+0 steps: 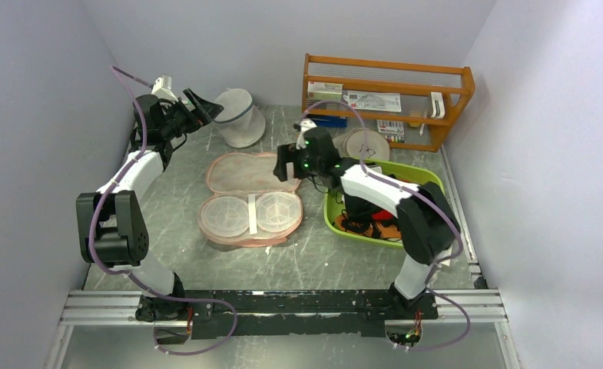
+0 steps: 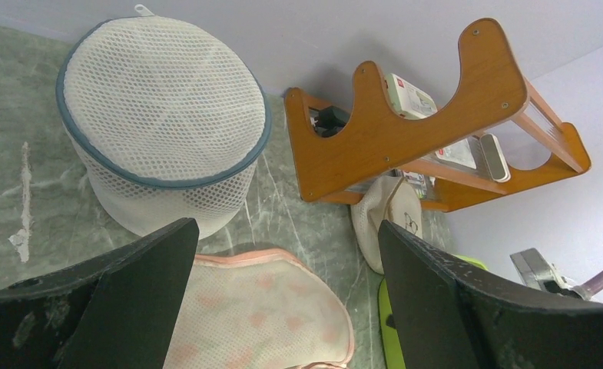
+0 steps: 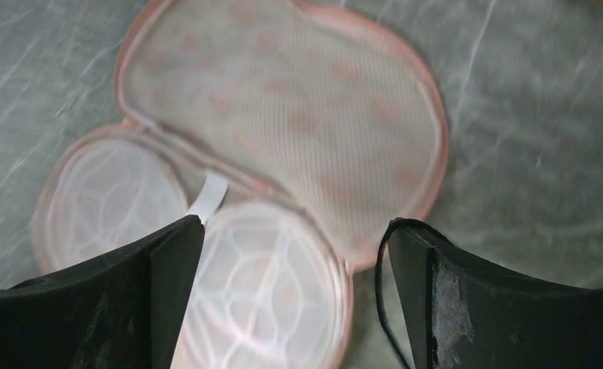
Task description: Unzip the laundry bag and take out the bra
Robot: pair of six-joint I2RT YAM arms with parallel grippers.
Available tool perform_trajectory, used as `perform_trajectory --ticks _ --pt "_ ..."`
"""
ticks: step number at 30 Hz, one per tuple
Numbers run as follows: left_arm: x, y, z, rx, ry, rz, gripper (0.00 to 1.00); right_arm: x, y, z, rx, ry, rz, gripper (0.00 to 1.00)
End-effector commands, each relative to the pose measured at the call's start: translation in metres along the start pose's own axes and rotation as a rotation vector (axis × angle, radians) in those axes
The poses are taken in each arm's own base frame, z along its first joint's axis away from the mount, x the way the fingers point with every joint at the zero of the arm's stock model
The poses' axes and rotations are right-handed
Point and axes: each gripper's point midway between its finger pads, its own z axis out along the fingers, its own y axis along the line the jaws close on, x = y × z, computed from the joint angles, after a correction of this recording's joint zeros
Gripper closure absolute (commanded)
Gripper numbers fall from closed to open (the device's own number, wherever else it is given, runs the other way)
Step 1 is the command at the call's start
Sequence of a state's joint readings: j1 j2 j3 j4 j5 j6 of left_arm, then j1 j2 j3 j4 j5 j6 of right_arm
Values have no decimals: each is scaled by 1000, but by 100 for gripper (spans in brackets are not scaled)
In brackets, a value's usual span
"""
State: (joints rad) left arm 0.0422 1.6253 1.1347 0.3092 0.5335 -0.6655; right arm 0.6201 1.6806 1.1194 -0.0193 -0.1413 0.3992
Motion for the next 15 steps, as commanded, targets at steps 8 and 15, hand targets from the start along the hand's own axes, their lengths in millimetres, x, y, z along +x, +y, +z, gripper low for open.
perform_trajectory --ticks 8,15 --pt "-13 -15 4 47 -20 14 0 -18 -14 50 270 5 -308 16" --pt "-14 -21 2 68 -23 -6 0 -12 -18 14 283 -46 -230 16"
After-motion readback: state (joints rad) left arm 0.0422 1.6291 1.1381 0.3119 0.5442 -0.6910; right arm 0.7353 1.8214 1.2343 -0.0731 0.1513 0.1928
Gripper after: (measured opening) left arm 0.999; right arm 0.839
